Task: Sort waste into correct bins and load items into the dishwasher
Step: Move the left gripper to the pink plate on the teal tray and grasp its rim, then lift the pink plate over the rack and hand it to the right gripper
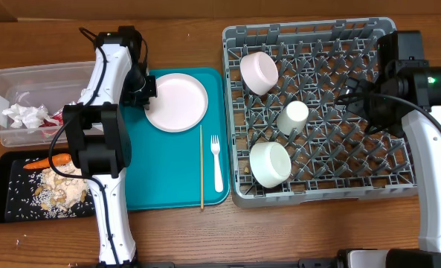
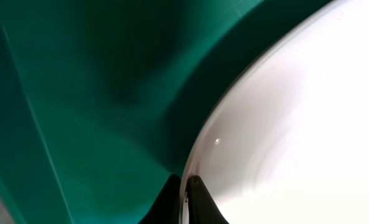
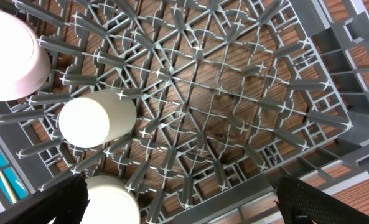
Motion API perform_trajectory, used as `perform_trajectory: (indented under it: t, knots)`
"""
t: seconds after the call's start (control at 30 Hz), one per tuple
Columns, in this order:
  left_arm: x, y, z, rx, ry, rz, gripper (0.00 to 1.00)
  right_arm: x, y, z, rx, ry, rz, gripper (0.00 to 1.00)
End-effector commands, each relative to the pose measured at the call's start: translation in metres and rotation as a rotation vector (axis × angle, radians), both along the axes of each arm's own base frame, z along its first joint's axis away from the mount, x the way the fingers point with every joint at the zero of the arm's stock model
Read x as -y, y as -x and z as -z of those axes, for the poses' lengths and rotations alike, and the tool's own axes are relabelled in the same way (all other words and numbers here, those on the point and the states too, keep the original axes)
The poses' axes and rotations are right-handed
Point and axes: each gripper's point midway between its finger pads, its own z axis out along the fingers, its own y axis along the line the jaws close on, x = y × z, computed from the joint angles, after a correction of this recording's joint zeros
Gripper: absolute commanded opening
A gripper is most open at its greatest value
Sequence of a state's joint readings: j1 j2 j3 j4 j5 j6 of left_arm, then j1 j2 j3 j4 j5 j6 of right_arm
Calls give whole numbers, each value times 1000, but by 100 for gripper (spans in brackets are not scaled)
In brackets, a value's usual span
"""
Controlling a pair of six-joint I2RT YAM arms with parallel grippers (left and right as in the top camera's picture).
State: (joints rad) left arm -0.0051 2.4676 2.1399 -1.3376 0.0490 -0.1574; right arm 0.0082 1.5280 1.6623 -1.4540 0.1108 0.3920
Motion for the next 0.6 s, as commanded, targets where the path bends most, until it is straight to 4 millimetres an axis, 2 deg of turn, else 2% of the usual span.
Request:
perform_trajectory:
  t: [0.0,0.1,0.23,0.33,0.43,0.5,0.57]
  knots:
    - [-3,1,3,-25,-23,-4,4,1,0,-2,11,1,-1,100]
    - [-3,-8,-21,12,-23,-6,4,1,-1,-2,15,0,-1,100]
    - [6,-23,-73,103,1,-27,4,-6,0,-2,10,-33,-21,100]
    - [24,-32,-119,197,89,-17,4,-33,-3,-3,23,-145,-189,100]
    - [51,-32,-170,297,220,7,4,-74,-8,-15,94,-321,-402,100]
    - [73,-32,-203,379,318,51,4,-90,-10,-24,135,-402,-480,100]
    - [96,-24,-234,433,410,93,4,-100,-12,-30,167,-450,-523,100]
